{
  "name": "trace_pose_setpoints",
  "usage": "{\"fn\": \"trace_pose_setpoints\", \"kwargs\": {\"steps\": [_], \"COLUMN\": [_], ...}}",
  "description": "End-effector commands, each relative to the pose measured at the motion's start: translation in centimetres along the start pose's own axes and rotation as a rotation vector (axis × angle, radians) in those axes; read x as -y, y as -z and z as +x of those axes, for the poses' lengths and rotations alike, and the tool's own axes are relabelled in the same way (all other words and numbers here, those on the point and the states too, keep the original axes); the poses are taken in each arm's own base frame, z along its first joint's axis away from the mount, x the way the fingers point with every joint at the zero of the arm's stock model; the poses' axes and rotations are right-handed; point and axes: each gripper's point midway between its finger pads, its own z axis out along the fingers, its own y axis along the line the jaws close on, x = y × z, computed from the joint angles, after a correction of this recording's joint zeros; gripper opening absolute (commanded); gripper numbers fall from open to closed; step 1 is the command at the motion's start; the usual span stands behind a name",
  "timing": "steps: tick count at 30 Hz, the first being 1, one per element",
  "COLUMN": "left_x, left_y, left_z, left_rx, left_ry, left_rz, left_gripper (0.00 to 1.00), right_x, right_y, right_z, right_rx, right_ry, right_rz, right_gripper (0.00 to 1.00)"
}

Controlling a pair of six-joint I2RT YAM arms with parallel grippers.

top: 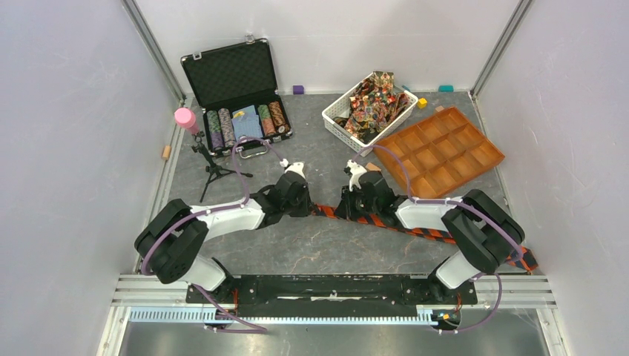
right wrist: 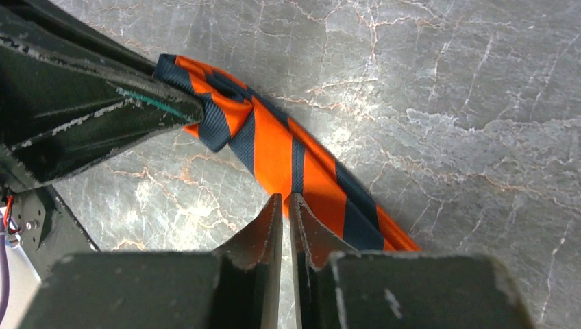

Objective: Roll the ties
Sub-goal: Roll the tie at the center of the board.

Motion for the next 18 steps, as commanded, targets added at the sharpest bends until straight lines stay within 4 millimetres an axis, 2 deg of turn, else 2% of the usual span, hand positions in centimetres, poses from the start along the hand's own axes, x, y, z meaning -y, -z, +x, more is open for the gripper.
{"fn": "trace_pose_setpoints", "kwargs": {"steps": [1,6,13,18], "left_x": [-0.8,-1.2,-1.8,-2.0], "left_y": [1.1,2.0,2.6,2.8], "left_z": [-1.5,-1.9,-2.4,-2.5], "left_rx": [0.022,0.020,0.015,0.010], "left_ry": [-0.135,-0.259,-0.408,-0.519], "left_rz": [-0.118,-0.240,-0.410,-0.527], "left_gripper": [0.12,0.12,0.11,0.10], "right_x": [-1.5,-2.2,-1.9,-1.3], "right_y": [1.4,2.8,5.0,7.4], "right_z": [-1.3,-2.6,-3.0,-3.5], "right_rx": [0.043,0.090,0.142,0.201], "right_ry": [0.024,0.036,0.046,0.058], "right_rz": [-0.047,-0.050,-0.004,0.056], "right_gripper": [0.14,0.15,0.14,0.15]}}
